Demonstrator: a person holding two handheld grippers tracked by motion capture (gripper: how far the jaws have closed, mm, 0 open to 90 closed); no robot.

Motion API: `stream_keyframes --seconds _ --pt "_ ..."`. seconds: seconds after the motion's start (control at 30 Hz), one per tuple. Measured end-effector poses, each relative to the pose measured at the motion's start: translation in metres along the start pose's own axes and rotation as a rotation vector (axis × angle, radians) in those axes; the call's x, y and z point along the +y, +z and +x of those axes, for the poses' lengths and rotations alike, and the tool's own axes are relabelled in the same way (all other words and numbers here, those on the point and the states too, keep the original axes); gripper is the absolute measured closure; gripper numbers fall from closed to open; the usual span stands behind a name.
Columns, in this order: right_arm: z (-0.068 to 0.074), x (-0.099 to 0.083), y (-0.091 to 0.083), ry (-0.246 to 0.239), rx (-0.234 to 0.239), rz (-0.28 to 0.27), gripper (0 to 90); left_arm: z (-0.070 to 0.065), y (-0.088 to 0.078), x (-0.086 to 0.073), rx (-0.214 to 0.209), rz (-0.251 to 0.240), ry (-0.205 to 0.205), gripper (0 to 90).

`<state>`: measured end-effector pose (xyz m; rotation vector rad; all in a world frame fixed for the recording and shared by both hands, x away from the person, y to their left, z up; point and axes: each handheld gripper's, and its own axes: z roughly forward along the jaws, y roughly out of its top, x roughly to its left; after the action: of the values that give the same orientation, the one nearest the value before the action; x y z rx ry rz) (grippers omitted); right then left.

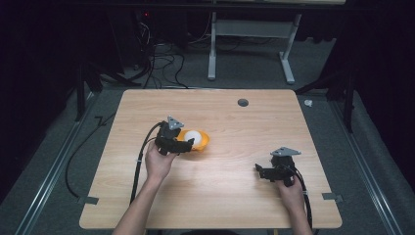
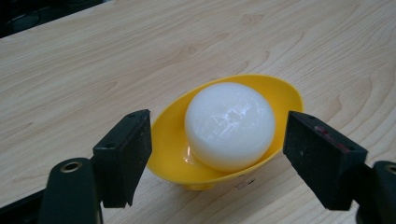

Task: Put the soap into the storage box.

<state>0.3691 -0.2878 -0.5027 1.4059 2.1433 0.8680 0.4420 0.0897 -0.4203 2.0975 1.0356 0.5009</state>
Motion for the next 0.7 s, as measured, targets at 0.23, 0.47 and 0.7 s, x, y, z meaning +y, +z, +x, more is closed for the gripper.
stream_keyframes --seconds 0.23,0.47,0.7 --pt "0.0 0.0 0.0 0.001 0.0 0.001 15.7 0.002 -0.007 -0.005 0.003 -0.009 -0.009 24.5" --pt "0.0 0.0 0.0 0.001 0.0 0.001 15.7 0.006 -0.012 -0.011 0.009 -0.008 -0.025 24.5" --pt "0.0 0.0 0.0 0.001 0.001 0.0 15.7 0.008 -0.018 -0.014 0.01 -0.019 -0.03 24.4"
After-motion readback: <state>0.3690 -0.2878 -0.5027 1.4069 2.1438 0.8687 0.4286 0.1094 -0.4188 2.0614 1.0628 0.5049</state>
